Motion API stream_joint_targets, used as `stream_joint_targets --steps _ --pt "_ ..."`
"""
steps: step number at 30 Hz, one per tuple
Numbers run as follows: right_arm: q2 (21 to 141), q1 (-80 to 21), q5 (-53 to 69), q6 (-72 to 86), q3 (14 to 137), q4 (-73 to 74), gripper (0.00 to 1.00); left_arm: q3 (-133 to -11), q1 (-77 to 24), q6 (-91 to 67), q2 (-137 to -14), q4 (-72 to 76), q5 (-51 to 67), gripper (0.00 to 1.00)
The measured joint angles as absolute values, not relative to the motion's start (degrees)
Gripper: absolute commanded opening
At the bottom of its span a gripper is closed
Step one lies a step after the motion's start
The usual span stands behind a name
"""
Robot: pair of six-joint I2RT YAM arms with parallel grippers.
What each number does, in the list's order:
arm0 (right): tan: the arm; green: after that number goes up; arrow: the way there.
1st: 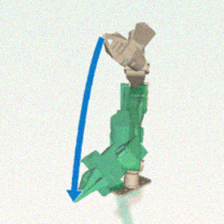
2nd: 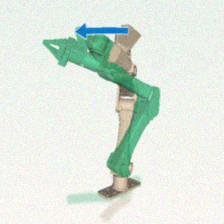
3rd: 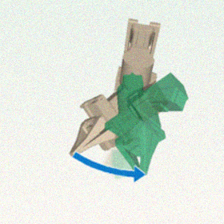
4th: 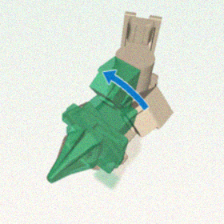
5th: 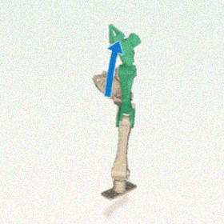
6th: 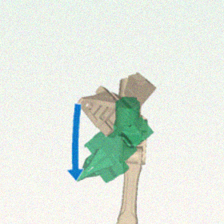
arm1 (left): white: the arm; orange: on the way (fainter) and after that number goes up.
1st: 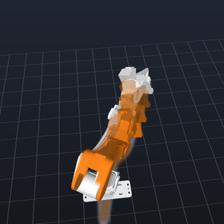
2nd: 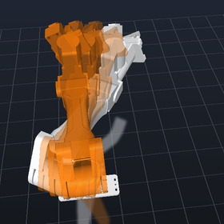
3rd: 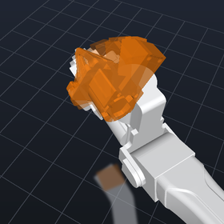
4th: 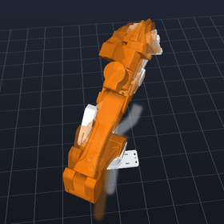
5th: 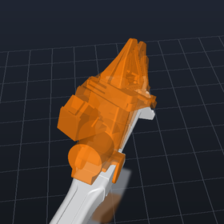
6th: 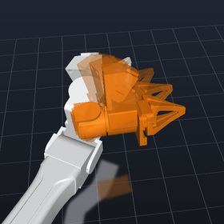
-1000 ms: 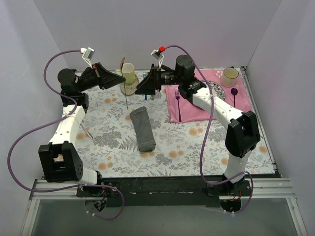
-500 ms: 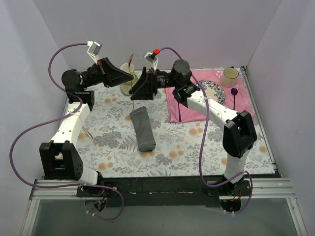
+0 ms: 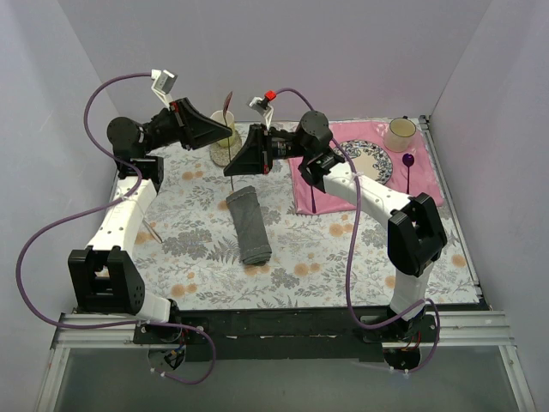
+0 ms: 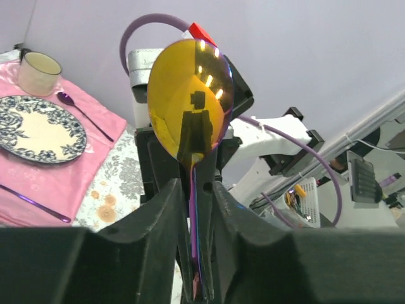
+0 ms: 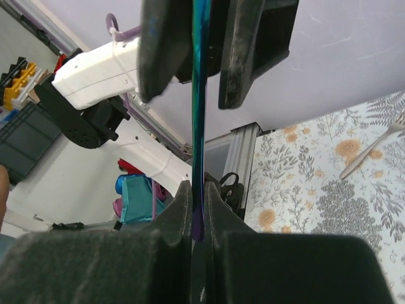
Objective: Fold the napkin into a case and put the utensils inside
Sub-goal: Pass from the left arm to the right, then pass from the right arm to the left
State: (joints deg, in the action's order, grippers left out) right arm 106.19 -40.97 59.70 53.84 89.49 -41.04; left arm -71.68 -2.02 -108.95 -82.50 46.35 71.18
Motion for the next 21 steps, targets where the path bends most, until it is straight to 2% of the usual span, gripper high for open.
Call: stream_joint_targets --steps 1,5,11,16,21 --pt "105.9 -41.0 59.3 53.8 89.1 -40.2 0.01 -71.7 -1.9 -107.8 -82.4 44.6 70.7 0.49" --pt "105.1 -40.9 55.8 49.7 88.3 -31.8 0.01 -71.9 0.0 -101.9 -81.6 34.2 68.5 0.66" --pt "103.0 -41.1 41.0 35.0 89.6 -9.8 0.01 -72.7 5.1 -81.9 -77.9 13.7 59.1 0.67" --pt "99.7 -42.6 27.3 24.0 89.3 2.2 0.01 -73.7 1.1 -67.6 -74.4 1.8 50.8 0.66" --pt "95.7 -45.7 21.4 17.2 87.1 7.4 0.01 -73.9 -4.7 -60.5 -74.6 -2.9 45.7 0.62"
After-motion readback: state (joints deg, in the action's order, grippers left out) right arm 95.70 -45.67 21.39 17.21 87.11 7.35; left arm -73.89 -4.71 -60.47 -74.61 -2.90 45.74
